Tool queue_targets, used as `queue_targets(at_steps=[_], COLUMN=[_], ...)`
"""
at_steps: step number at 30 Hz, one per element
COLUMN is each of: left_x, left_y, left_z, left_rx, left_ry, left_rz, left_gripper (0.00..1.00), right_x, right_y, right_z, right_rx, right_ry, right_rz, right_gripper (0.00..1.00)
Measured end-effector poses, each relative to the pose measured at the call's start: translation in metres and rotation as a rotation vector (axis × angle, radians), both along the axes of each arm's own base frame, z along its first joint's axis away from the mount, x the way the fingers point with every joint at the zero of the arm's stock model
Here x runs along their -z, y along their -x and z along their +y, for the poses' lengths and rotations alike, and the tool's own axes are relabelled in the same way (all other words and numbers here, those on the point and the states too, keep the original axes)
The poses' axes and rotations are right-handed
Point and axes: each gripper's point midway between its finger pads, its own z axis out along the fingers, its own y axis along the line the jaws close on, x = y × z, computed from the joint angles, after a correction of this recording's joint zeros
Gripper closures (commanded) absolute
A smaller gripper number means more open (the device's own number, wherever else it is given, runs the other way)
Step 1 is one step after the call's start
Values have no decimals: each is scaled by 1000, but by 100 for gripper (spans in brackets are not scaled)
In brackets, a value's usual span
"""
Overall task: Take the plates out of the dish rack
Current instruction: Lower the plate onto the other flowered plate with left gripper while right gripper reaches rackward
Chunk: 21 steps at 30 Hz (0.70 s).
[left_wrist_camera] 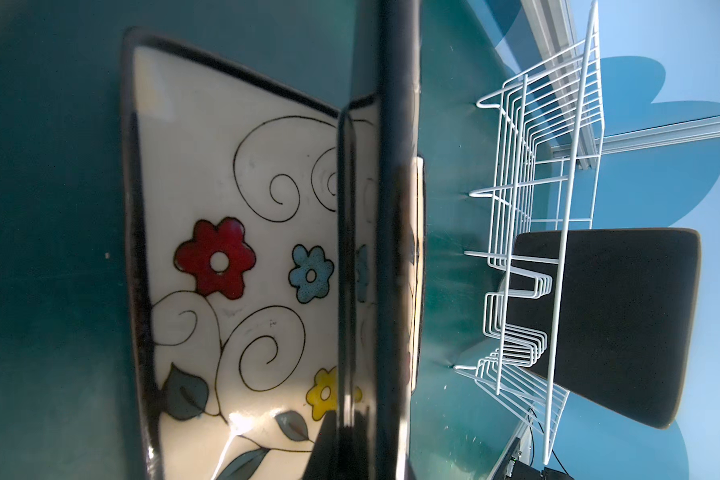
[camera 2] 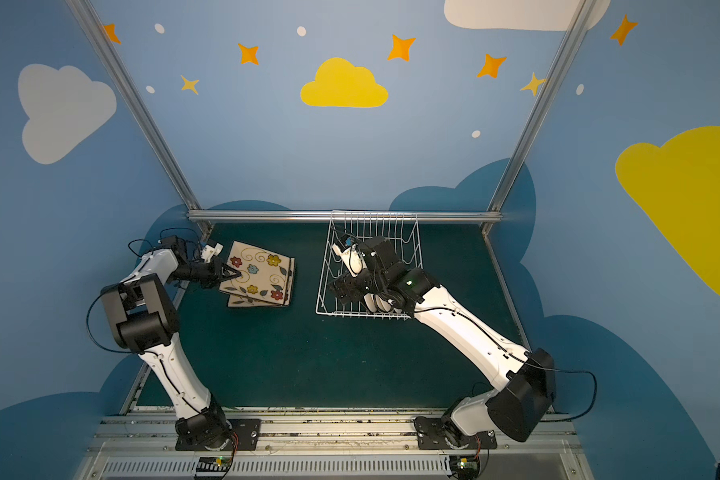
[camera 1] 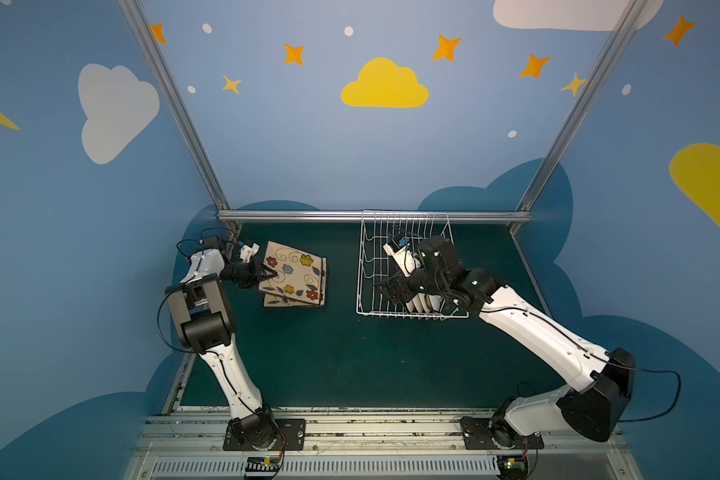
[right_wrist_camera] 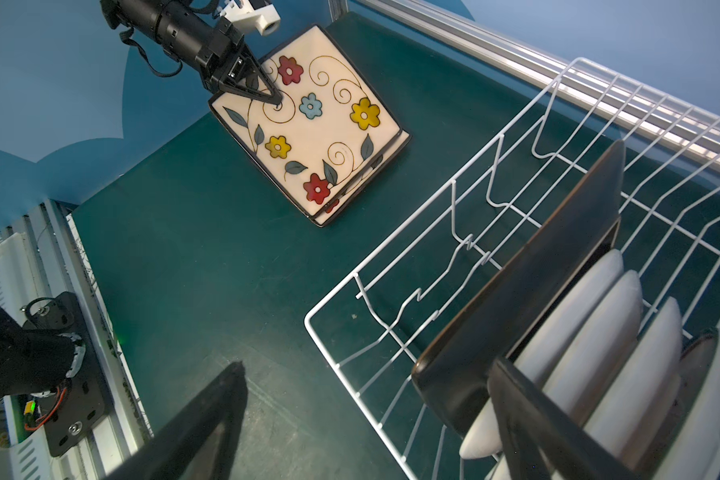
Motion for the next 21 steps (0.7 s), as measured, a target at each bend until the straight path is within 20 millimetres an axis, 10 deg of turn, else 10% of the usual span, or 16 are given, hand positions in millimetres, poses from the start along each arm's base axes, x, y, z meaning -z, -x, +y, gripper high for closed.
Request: queue_targets(at_steps=[13,21], left_x=[6,43], left_y=[-1,8], left_z=[-5,7], left_rx=[26,19], left_ry=[-10,-90], left_rz=[35,141], left_gripper=[76,67], right_x=[-2,-6], right_y=[-2,-2], right_z=[0,-1], right_rx=[10,16], right_ry=[-7,-11], right_rz=[-7,-21], right_gripper=[9,9])
